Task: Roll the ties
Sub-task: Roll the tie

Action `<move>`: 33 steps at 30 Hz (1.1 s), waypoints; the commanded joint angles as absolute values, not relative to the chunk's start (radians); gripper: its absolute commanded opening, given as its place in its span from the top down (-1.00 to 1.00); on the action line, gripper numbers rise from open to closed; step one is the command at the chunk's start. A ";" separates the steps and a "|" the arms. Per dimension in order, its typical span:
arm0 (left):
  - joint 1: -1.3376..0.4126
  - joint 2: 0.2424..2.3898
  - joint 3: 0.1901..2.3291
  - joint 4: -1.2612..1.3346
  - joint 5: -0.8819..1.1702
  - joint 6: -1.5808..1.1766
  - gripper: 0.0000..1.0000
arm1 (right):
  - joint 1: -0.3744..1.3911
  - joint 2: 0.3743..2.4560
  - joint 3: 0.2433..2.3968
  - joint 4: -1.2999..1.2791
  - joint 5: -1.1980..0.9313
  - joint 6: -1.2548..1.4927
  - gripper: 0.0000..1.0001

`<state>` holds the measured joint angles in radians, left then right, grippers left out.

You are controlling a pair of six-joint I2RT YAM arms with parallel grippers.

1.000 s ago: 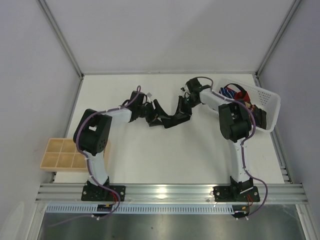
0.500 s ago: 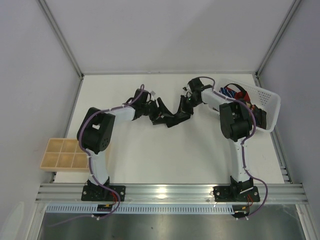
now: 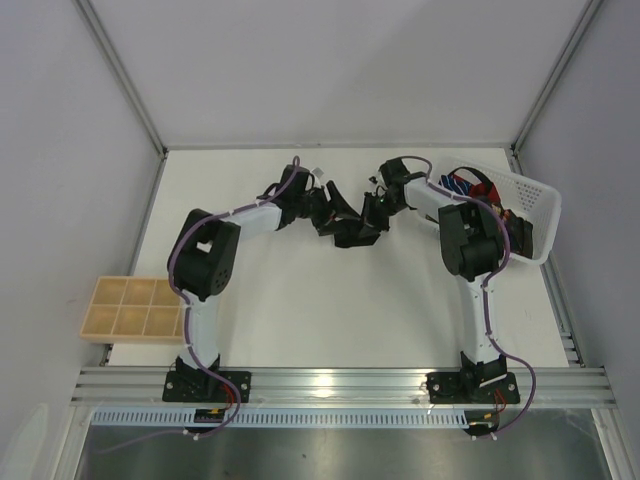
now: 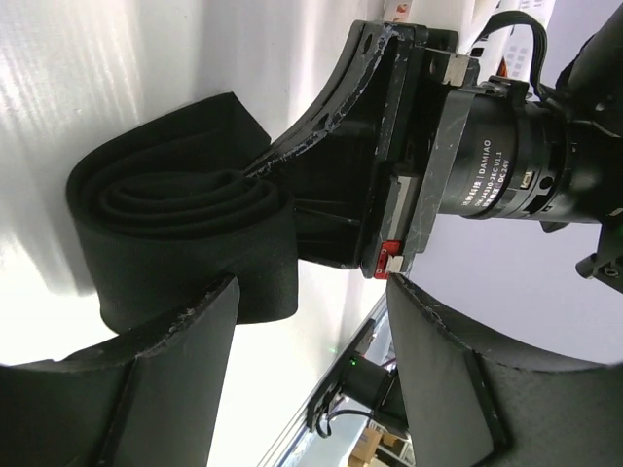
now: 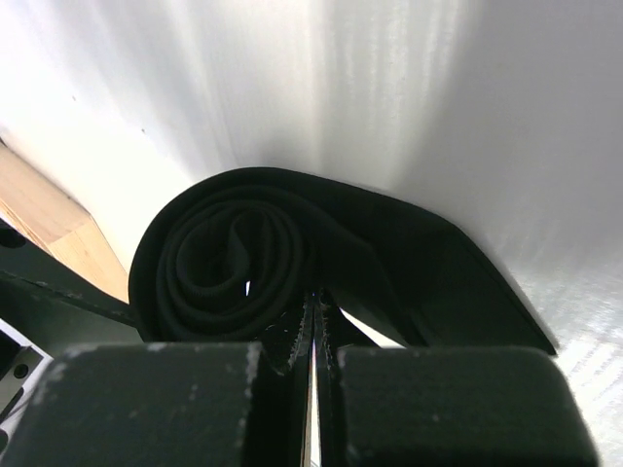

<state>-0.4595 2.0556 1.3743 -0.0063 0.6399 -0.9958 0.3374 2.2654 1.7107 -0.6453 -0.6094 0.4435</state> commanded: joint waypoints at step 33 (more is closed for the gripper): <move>-0.492 2.065 1.473 0.163 0.724 -1.092 -0.54 | 0.201 2.082 1.664 -0.700 -0.621 0.437 1.00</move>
